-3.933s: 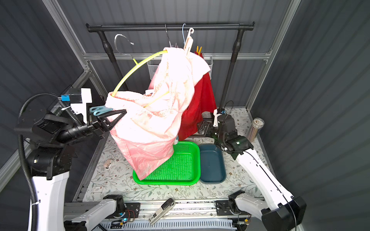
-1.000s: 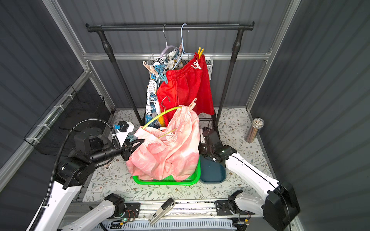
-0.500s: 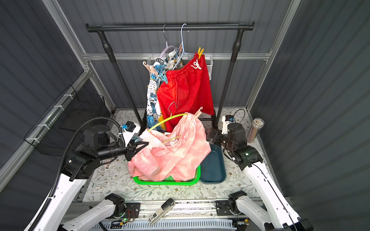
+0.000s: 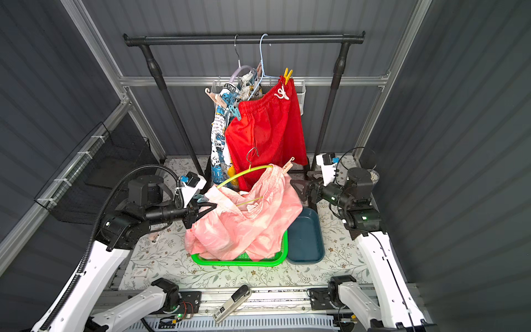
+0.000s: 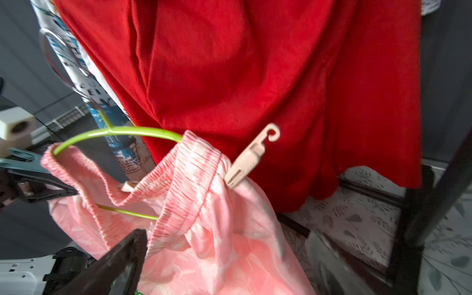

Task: Remove the clothespins securing shorts to the hanger
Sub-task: Adjust the shorts in the basket.

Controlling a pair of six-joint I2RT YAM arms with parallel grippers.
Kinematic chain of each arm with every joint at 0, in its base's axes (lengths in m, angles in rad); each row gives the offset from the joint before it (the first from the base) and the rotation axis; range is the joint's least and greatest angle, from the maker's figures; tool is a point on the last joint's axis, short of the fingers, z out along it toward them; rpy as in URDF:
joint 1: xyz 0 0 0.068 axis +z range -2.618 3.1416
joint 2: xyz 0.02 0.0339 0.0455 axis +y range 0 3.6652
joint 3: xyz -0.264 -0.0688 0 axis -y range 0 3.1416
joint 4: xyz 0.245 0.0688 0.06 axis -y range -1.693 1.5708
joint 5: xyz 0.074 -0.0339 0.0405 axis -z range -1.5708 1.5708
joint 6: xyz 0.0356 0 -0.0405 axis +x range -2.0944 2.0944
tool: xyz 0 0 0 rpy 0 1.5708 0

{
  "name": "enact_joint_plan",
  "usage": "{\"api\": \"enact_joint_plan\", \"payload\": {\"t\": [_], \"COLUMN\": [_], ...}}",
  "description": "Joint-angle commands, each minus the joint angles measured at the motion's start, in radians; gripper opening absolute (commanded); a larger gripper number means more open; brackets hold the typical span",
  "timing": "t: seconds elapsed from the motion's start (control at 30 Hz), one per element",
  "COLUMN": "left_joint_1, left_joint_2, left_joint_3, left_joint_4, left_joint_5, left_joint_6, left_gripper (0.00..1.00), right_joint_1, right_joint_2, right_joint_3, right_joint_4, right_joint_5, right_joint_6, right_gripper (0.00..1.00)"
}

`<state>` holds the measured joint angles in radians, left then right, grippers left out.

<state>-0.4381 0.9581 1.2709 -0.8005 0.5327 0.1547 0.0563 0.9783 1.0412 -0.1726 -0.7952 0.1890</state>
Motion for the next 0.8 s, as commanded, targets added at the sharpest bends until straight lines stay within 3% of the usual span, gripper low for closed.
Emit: {"api": "enact_joint_plan", "payload": {"t": [0.0, 0.5, 0.77], "left_joint_1": [-0.004, -0.004, -0.003], "left_joint_2": [-0.019, 0.029, 0.046], "left_joint_3": [0.044, 0.058, 0.053], "left_joint_4": [0.039, 0.032, 0.055], "left_joint_5": [0.06, 0.148, 0.161], "left_joint_6": [0.024, 0.032, 0.028], "left_gripper": [0.0, 0.0, 0.0], "right_joint_1": [-0.04, -0.05, -0.05], "right_joint_2": [0.05, 0.226, 0.268], "right_joint_3": [-0.002, 0.043, 0.034], "right_joint_4": [0.166, 0.348, 0.438], "right_joint_5": [-0.212, -0.339, -0.375], "right_joint_6": [0.045, 0.118, 0.182], "right_gripper": [0.99, 0.94, 0.81]}}
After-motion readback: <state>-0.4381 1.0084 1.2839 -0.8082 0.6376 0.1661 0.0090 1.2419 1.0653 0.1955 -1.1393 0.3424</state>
